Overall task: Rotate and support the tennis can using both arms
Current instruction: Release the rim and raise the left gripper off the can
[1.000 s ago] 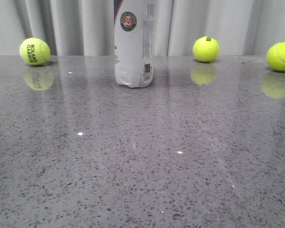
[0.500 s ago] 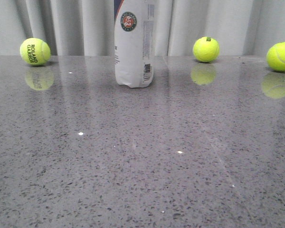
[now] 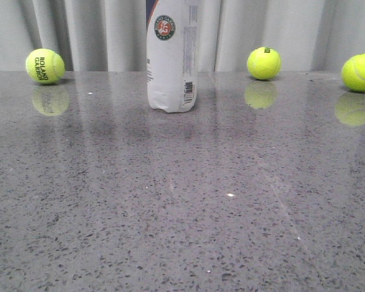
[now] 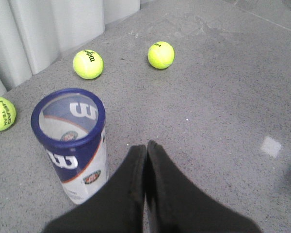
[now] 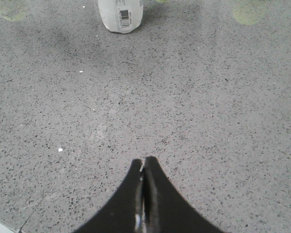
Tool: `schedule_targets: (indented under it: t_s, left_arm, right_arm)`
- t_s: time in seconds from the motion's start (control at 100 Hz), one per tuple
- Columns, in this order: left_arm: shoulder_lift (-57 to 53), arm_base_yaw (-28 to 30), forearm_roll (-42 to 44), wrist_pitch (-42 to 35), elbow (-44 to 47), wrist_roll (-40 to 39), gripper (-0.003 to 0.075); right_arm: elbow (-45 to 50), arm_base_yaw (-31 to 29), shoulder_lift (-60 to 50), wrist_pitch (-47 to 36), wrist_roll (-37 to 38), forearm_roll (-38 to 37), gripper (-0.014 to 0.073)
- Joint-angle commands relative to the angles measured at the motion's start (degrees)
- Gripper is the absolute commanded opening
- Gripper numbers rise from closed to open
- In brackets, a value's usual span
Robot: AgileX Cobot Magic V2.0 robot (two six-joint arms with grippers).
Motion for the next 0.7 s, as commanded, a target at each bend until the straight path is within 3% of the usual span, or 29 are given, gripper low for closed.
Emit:
schedule_targets:
  t_s: [0.0, 0.27, 0.69]
  left_arm:
    - [-6.0, -0.3, -1.4, -6.3, 3.8, -0.6, -0.002]
    - [-17.2, -0.1, 2.2, -16.0, 23.5, -4.3, -0.002]
    - [-24.7, 0.2, 7.2, -26.9, 39.1, -6.3, -0.002]
  right_arm:
    - [-1.5, 0.0, 0.4, -4.1, -0.2, -1.0, -0.0069]
    - [-1.5, 0.0, 0.4, -4.1, -0.2, -1.0, -0.0069]
    - [-1.5, 0.0, 0.4, -4.1, -0.2, -1.0, -0.0069]
